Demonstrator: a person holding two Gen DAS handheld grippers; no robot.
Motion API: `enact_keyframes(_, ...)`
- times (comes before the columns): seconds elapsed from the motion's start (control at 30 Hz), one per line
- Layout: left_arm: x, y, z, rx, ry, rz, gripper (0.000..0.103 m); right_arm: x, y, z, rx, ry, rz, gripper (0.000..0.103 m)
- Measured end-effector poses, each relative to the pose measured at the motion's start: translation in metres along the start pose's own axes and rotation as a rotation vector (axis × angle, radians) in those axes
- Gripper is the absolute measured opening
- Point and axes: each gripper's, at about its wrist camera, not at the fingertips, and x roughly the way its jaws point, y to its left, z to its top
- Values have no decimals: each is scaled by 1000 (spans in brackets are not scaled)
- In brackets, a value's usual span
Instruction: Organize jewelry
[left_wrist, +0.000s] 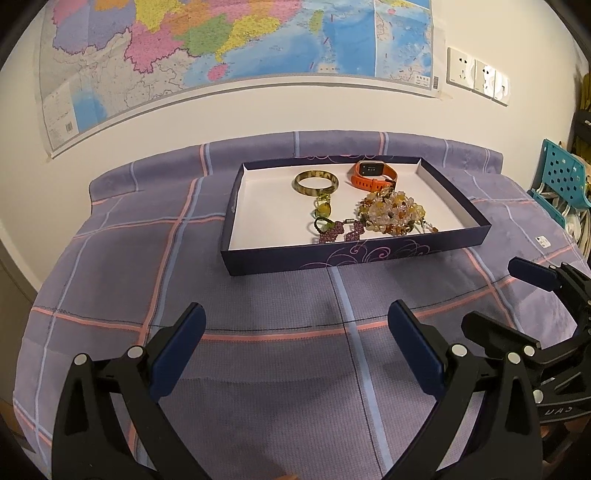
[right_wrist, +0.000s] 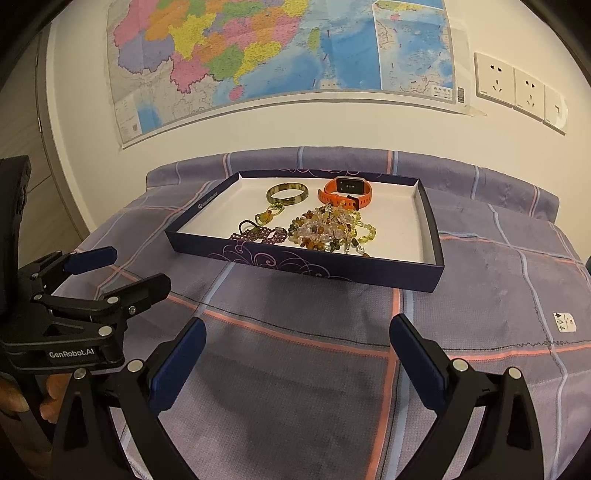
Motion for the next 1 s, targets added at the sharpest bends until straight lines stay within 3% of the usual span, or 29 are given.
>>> enact_keyframes(1.0,5,-4,-5,6,22,-2,97,2,-1,-2,4,14,2,96)
